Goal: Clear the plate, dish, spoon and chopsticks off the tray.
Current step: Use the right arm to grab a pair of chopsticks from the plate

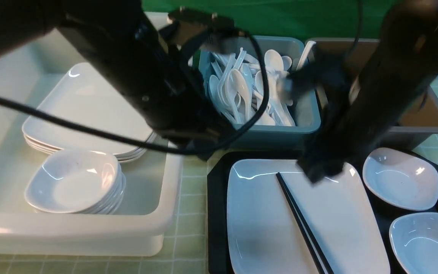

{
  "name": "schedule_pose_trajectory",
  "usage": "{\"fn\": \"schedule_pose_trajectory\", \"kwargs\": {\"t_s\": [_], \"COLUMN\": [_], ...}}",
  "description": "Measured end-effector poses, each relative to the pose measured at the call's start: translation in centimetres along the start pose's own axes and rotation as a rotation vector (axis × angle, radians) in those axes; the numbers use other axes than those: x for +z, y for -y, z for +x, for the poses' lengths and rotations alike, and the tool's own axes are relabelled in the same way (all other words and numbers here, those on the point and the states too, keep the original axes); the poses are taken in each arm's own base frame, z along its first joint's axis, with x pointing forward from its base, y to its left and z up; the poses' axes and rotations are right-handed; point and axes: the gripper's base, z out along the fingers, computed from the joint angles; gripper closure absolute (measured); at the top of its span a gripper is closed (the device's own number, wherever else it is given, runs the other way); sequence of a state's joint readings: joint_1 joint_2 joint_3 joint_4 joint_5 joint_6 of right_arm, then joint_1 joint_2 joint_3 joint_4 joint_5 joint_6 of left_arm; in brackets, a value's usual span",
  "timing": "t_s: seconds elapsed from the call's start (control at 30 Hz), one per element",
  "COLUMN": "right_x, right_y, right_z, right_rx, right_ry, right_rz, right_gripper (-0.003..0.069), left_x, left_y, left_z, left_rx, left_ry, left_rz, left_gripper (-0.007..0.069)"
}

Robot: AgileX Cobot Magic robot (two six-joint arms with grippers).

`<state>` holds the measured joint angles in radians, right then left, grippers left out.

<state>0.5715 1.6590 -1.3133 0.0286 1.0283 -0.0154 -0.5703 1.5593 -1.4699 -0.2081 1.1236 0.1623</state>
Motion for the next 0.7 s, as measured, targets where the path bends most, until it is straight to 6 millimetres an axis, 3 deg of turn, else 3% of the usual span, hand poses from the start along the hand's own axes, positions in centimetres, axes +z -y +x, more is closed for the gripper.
{"fn": "schedule_pose_trajectory", "kwargs": {"t_s": [0.1, 0.2, 0.33, 0.5, 0.57, 0.7], "right_x": [4.5, 6.9, 8.8, 9.2, 9.2, 9.4], "right_y": [-0.3, -0.1, 0.0, -0.1, -0.1, -0.1], "right_z": [1.9, 2.7, 2.5, 2.3, 2.3, 2.3], "right_rx": [0.041, 0.063, 0.075, 0.104, 0.106, 0.108], "right_ry": [-0.068, -0.115, -0.129, -0.109, -0.105, -0.11], "right_rz": [0.006, 0.015, 0.016, 0.001, 0.0, -0.001], "right_gripper": [0.0129, 0.0114, 0.0111, 0.0114, 0.0134, 0.0365], "left_x": [0.7, 0.8, 0.7, 0.7, 0.7, 0.7], "left_y": [-0.2, -0.1, 0.1, 0.2, 0.2, 0.2], "left_z": [0.9, 1.1, 1.0, 0.9, 0.9, 0.9], "left_rx": [-0.006, -0.011, -0.023, -0.031, -0.031, -0.032], "left_ry": [-0.003, 0.0, 0.022, 0.03, 0.03, 0.03], "left_rz": [-0.01, -0.004, 0.015, 0.026, 0.026, 0.026], "left_gripper": [0.0644, 0.0644, 0.0644, 0.0644, 0.0644, 0.0644]}}
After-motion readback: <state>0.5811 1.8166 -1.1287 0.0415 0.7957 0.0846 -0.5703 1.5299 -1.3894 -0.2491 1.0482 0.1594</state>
